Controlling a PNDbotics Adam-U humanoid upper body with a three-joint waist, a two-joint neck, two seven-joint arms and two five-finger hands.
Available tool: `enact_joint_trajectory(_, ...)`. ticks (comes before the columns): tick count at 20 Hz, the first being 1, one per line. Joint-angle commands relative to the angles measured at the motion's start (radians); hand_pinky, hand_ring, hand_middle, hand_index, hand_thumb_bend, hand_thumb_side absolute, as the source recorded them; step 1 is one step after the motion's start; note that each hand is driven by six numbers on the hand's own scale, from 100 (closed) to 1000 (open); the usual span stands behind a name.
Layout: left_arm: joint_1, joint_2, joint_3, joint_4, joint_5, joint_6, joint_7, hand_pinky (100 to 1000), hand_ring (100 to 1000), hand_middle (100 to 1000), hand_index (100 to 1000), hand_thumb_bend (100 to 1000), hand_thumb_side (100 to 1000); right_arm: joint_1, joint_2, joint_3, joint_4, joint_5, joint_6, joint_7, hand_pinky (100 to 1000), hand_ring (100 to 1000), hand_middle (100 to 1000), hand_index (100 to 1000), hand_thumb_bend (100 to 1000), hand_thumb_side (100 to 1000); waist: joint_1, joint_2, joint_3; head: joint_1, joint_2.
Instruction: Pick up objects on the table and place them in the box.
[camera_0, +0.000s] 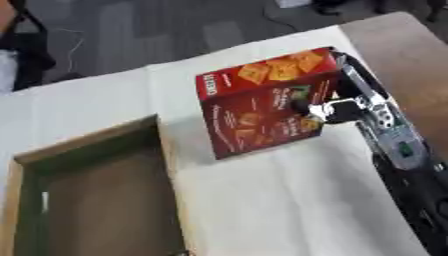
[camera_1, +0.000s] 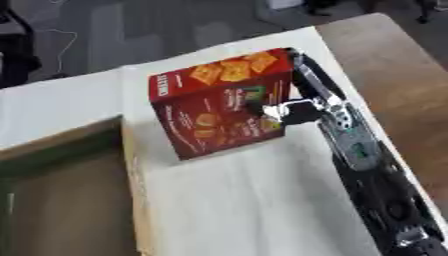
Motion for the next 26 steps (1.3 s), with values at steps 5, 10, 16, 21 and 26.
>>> enact_joint_trajectory(5,0.007,0.032,0.004,-0.019,-0.007,0.007,0.000,797,886,931,923,100,1000,-0.090,-0.099,0.041,0.024,-0.033,-0.036,0.018,100,261,375,498,607,340,-0.023,-0.036,0.002,0.039,0.008)
enact_joint_trajectory(10,0.010,0.037,0.003,-0.019,-0.009,0.008,-0.002,798,886,932,924,100,1000,-0.157,-0.128,0.116,0.070,-0.034,-0.055,0.081,100,271,385,507,603,328,-0.040,-0.048,0.003,0.054,0.016)
enact_joint_trajectory(16,0.014,0.041,0.000,-0.019,-0.008,0.011,-0.005,798,886,931,923,100,1000,-0.256,-0.124,0.185,0.156,0.002,-0.097,0.148,100,277,391,512,590,318,-0.059,-0.065,0.015,0.091,0.019)
enact_joint_trajectory(21,0.014,0.046,-0.005,-0.019,-0.006,0.013,-0.011,799,887,929,923,100,1000,-0.324,-0.092,0.223,0.232,0.042,-0.137,0.191,100,278,394,512,561,312,-0.073,-0.077,0.031,0.118,0.023)
enact_joint_trajectory(26,0.013,0.053,-0.008,-0.019,-0.004,0.016,-0.017,799,887,929,924,100,1000,-0.390,-0.063,0.238,0.298,0.096,-0.178,0.207,100,274,386,492,482,282,-0.087,-0.087,0.047,0.126,0.022)
